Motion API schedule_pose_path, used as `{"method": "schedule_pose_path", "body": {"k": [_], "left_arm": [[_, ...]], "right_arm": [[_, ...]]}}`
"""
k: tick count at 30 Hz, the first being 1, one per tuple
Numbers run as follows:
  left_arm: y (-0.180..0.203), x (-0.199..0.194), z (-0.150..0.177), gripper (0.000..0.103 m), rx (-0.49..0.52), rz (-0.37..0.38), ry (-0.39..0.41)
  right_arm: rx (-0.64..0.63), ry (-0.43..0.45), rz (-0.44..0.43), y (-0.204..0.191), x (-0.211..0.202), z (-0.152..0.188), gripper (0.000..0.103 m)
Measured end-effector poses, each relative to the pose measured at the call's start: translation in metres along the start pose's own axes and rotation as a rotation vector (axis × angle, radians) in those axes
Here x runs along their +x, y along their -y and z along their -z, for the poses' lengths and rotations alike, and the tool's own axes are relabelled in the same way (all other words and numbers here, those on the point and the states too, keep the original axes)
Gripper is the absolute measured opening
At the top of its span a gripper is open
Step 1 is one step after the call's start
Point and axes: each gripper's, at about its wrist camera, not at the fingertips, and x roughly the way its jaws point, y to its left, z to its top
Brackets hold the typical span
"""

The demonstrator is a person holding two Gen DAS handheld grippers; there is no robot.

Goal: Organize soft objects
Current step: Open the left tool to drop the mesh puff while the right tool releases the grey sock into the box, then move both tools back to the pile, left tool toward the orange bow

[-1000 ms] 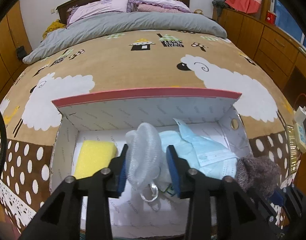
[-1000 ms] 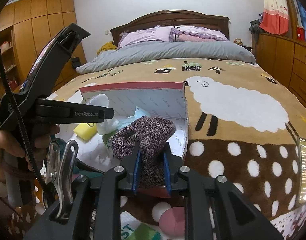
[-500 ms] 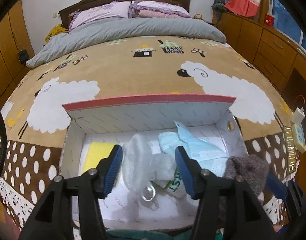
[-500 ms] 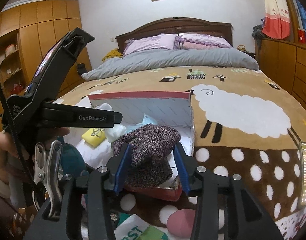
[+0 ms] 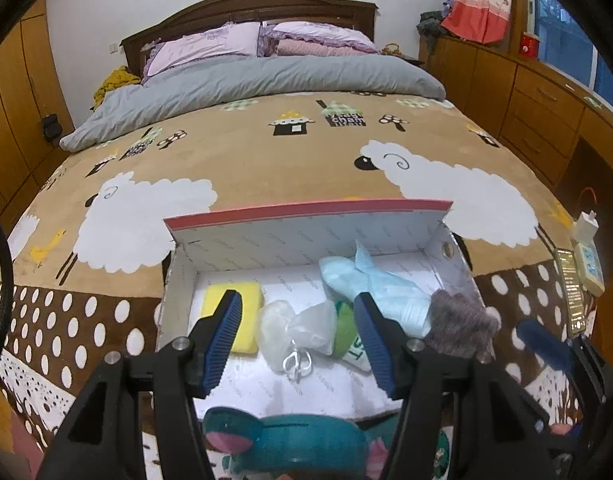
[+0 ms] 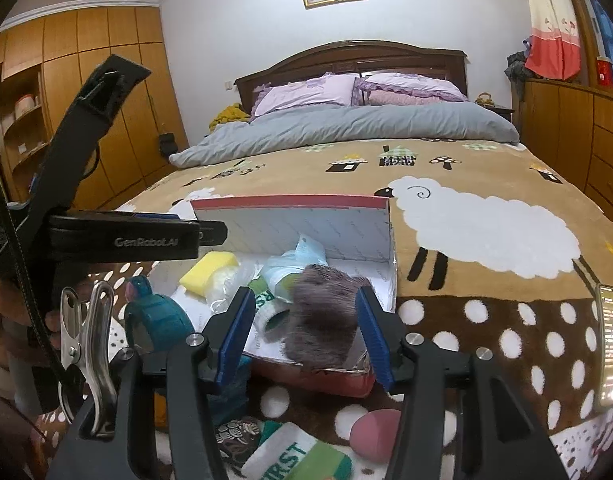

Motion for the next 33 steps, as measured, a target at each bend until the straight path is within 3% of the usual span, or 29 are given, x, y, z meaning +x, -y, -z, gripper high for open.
{"method": "schedule_pose_path", "body": {"k": [19,33], "left_arm": [[-0.007,-0.044,0.046,0.061,0.016,0.049,0.009],[-0.006,-0.058,0.093,0.061,0.036,0.101,-0.019]], "right_arm": [[0.007,-0.004,0.018,-0.010,-0.030,0.007,0.055],[0.031,-0.067,0.023,-0.013,-0.042,0.031,0.055]]}}
